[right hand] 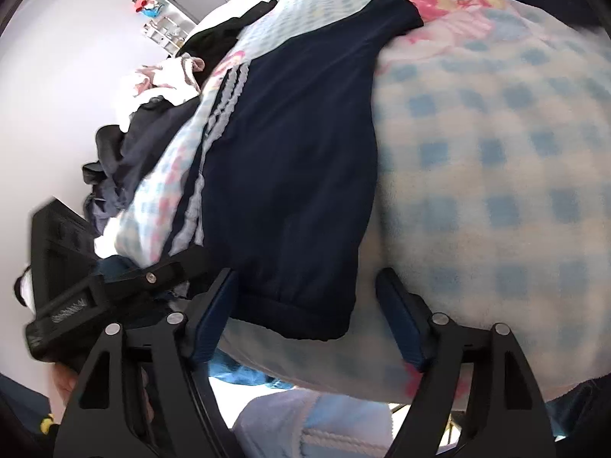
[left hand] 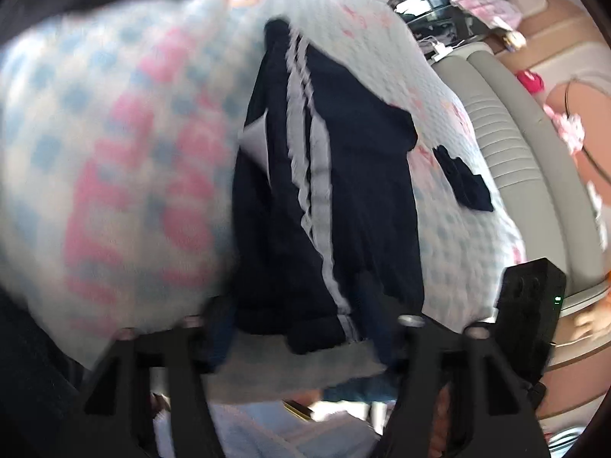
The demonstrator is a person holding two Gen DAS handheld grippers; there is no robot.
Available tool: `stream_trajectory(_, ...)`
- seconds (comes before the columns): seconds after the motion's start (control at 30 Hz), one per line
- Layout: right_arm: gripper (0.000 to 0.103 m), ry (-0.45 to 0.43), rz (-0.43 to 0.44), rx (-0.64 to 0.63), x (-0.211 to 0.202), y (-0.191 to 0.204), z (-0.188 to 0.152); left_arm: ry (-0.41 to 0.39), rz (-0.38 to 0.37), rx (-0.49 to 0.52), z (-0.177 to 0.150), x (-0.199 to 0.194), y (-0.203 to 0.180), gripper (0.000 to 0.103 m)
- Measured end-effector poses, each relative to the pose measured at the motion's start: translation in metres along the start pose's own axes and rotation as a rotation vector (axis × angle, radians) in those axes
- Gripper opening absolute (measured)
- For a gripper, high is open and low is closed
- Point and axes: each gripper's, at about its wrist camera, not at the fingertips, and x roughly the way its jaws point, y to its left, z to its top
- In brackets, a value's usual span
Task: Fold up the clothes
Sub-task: 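Grasp the pants hem with both grippers and fold it toward the waistband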
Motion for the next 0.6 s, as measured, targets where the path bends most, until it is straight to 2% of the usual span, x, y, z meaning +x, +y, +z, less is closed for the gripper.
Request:
stream_trajectory(0.03, 0.046, -0.003, -0.003, -0.019, -0.003, 0.003, 0.000, -0.013, 0.002, 0.014, 0.000, -0.002, -0.004, 0.033)
stream_trajectory(0.1, 0.035, -0.019, 0.049, -0.046, -0.014, 0.008, 0.001, -0.036, -0.028, 0.012, -0.002, -0.011, -0.006, 0.026)
stream_trajectory(0.13, 0.027, -0.032, 0.081, -0.047, -0.018, 0.008, 0.002, -0.045, -0.039, 0.012, -0.002, -0.014, -0.006, 0.026)
stream_trajectory(0.2, 0.025, -0.049, 0.127, -0.037, -0.023, 0.005, 0.001, -0.051, -0.053, 0.014, -0.003, -0.023, -0.003, 0.026)
stream_trajectory(0.37, 0.022, -0.029, 0.190, 0.025, -0.027, -0.003, -0.008, -0.045, -0.066, 0.005, -0.009, -0.038, -0.001, 0.024)
stream_trajectory(0.47, 0.021, -0.045, 0.164, 0.045, -0.033, -0.002, -0.016, -0.026, -0.118, -0.033, -0.019, -0.040, 0.003, 0.024)
stream_trajectory(0.6, 0.021, -0.025, 0.129, 0.060, -0.029, -0.005, -0.024, 0.010, -0.117, -0.032, -0.021, -0.036, 0.006, 0.024)
